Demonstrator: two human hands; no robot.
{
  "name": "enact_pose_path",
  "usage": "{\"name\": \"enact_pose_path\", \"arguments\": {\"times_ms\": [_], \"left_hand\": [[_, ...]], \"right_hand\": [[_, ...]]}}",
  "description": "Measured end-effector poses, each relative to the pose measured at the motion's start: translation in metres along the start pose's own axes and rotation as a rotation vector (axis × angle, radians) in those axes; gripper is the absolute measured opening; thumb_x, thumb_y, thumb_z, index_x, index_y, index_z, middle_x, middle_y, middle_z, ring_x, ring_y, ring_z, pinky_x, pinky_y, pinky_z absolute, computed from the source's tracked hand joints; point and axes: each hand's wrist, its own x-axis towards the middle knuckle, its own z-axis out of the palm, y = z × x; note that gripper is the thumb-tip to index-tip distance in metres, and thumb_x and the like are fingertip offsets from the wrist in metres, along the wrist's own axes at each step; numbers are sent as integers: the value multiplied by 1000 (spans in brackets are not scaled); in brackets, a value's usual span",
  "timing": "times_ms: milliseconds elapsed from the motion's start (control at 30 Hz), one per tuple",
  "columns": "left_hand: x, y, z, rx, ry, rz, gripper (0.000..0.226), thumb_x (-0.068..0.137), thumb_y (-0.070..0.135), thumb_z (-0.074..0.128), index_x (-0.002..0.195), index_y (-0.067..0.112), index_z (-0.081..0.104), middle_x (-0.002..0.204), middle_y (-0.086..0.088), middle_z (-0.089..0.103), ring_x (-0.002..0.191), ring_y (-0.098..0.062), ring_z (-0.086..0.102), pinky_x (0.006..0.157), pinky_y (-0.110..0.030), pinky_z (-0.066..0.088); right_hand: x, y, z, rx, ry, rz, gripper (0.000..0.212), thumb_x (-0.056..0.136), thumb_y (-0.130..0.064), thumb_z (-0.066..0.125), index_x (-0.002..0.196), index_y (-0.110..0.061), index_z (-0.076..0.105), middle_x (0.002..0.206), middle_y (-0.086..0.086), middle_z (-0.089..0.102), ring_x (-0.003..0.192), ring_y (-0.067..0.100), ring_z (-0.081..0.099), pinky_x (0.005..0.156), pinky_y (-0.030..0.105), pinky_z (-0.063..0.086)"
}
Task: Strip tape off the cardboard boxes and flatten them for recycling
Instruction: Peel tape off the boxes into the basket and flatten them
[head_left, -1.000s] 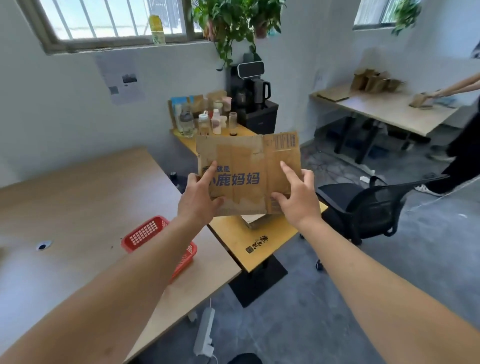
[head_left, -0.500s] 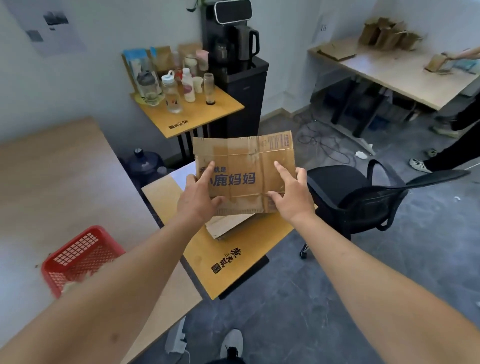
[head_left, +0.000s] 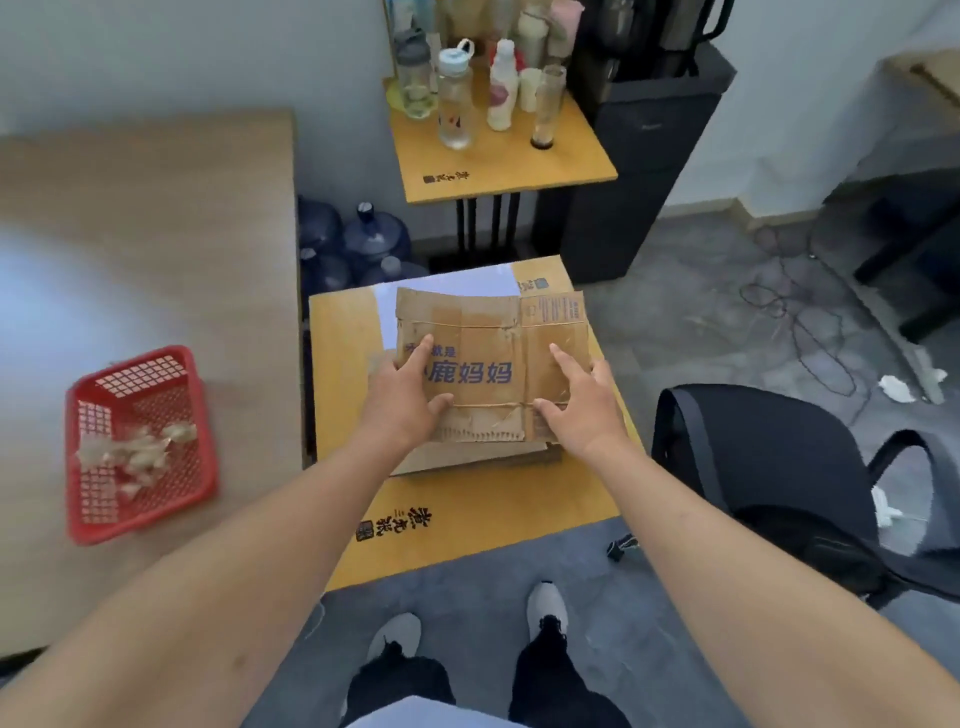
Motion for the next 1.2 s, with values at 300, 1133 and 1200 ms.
{"name": "enact_pose_path", "arguments": {"times_ms": [300, 1133, 1200], "left_hand": [[-8, -4, 49, 45, 25, -251, 83, 92, 47, 69, 159, 43, 19, 148, -10, 37, 129, -29, 50, 104, -45, 50], [28, -37, 122, 418, -70, 11, 46, 104, 42, 45, 150, 42, 41, 163, -7, 26, 147, -33, 25, 104, -45, 46], [27, -38, 121, 431, -84, 20, 47, 105, 43, 43, 152, 42, 38, 164, -8, 24, 149, -34, 23, 108, -46, 42]], "right_hand": [[56, 46, 20, -76, -275, -83, 79, 95, -43, 69, 158, -49, 21, 159, 1, 25, 136, 27, 48, 102, 42, 49], [86, 26, 101, -596, -328, -433, 60, 100, -37, 59, 156, -34, 36, 158, 5, 29, 147, 26, 28, 99, 42, 49], [84, 27, 102, -595, -327, -438, 59, 102, -35, 56, 157, -33, 35, 159, 6, 27, 150, 28, 26, 104, 43, 46]]}}
